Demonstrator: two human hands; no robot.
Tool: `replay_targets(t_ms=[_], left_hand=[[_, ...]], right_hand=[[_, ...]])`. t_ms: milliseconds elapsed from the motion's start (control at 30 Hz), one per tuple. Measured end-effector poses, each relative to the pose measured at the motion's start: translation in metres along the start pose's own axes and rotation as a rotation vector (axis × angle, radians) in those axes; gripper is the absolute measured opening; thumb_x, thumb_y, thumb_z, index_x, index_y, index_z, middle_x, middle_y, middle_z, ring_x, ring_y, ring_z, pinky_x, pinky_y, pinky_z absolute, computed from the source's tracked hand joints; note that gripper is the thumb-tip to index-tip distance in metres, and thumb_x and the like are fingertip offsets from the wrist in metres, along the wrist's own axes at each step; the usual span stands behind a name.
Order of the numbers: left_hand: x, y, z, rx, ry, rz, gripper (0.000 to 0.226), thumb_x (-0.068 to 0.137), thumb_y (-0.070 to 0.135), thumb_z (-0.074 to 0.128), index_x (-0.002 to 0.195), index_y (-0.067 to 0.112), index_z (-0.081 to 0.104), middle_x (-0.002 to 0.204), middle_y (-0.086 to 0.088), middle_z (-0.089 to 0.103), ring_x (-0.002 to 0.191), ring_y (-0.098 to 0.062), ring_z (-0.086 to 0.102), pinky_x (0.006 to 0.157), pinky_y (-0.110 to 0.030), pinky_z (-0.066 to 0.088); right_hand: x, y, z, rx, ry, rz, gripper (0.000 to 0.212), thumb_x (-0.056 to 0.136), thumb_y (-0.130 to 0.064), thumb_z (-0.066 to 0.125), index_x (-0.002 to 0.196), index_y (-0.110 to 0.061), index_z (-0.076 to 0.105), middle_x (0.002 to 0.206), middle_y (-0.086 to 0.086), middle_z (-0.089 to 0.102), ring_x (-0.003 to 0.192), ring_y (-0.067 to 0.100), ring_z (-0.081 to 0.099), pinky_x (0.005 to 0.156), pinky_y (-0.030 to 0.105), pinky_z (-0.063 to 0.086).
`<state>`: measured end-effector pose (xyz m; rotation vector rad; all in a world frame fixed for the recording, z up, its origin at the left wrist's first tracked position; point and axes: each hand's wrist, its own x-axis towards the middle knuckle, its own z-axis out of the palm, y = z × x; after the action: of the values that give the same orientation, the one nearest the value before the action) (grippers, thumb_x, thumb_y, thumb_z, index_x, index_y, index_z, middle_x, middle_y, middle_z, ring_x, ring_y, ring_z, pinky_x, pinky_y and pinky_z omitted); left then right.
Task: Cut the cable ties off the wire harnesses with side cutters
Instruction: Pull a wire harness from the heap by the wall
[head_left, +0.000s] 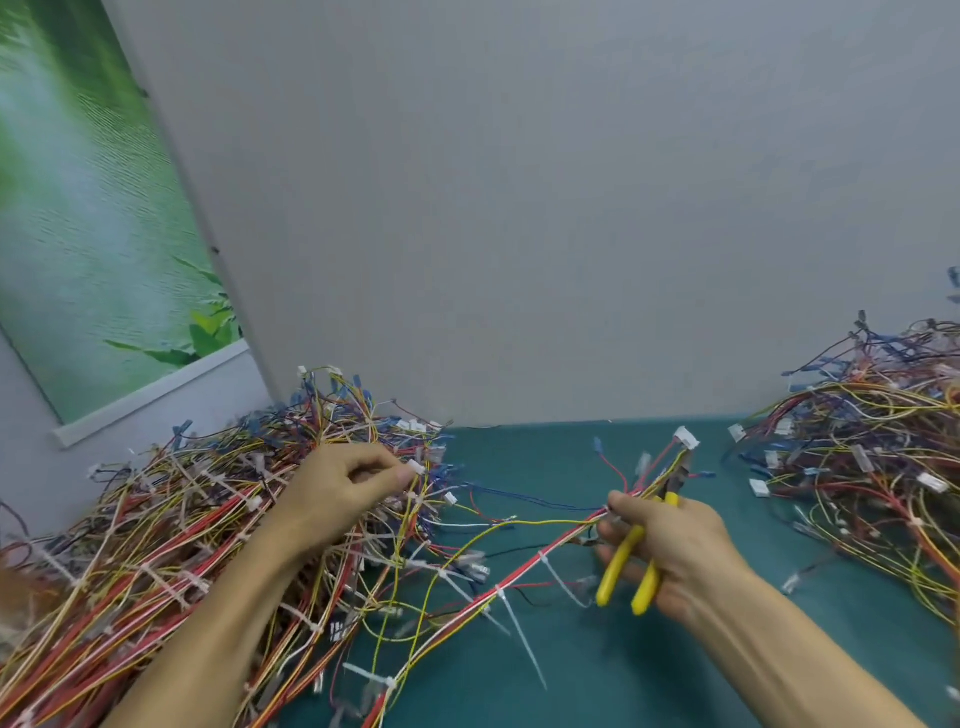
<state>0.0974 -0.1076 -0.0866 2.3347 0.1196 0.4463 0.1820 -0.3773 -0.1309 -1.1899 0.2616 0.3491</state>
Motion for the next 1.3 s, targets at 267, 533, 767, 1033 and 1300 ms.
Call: replay_targets(t_ms=[267, 533, 767, 1033, 1300], left_hand=[[-0.001, 0.004, 0.011, 0.027, 0.113, -0.005, 0.021, 0.069, 0.052, 0.072, 0.075, 0.033, 0.072, 0.067, 0.008, 0.068, 0.061, -0.004, 0.060, 0.062, -0.023, 0.046], [-0.007, 0.008, 0.008, 0.309, 0.001, 0.210, 0.028, 0.075, 0.026, 0.079, 0.093, 0.037, 0.060, 0.098, 0.022, 0.060, 0.099, 0.012, 0.050, 0.085, -0.011, 0.035], [-0.004, 0.006, -0.003, 0.257, -0.095, 0.120, 0.021, 0.095, 0.037, 0.053, 0.090, 0.031, 0.072, 0.090, 0.017, 0.068, 0.087, 0.006, 0.059, 0.077, -0.021, 0.045], [-0.006, 0.003, -0.007, 0.051, -0.146, 0.022, 0.034, 0.093, 0.012, 0.058, 0.091, 0.044, 0.071, 0.101, 0.025, 0.069, 0.100, 0.009, 0.060, 0.087, -0.022, 0.044], [-0.006, 0.005, -0.017, 0.069, -0.330, 0.044, 0.043, 0.083, 0.000, 0.066, 0.087, 0.041, 0.076, 0.105, 0.019, 0.067, 0.104, 0.004, 0.059, 0.087, -0.012, 0.042]], right_hand=[[-0.003, 0.003, -0.006, 0.001, -0.006, -0.022, 0.009, 0.088, 0.002, 0.061, 0.082, -0.004, 0.057, 0.063, 0.011, 0.060, 0.055, 0.020, 0.060, 0.058, 0.038, 0.055], [-0.003, -0.001, -0.010, 0.071, 0.001, -0.032, 0.013, 0.087, 0.003, 0.063, 0.079, -0.005, 0.056, 0.063, 0.011, 0.060, 0.058, 0.021, 0.060, 0.057, 0.036, 0.057], [-0.003, 0.000, -0.008, 0.069, -0.007, -0.025, 0.014, 0.086, 0.003, 0.063, 0.079, -0.006, 0.055, 0.063, 0.010, 0.060, 0.058, 0.021, 0.060, 0.053, 0.033, 0.057], [-0.005, 0.004, 0.001, 0.051, -0.025, -0.033, 0.014, 0.086, 0.004, 0.063, 0.080, -0.006, 0.055, 0.066, 0.012, 0.060, 0.059, 0.022, 0.059, 0.059, 0.037, 0.056], [-0.002, 0.008, -0.001, 0.048, -0.019, -0.035, 0.013, 0.086, 0.004, 0.064, 0.081, -0.005, 0.056, 0.066, 0.013, 0.061, 0.059, 0.023, 0.060, 0.060, 0.038, 0.056]])
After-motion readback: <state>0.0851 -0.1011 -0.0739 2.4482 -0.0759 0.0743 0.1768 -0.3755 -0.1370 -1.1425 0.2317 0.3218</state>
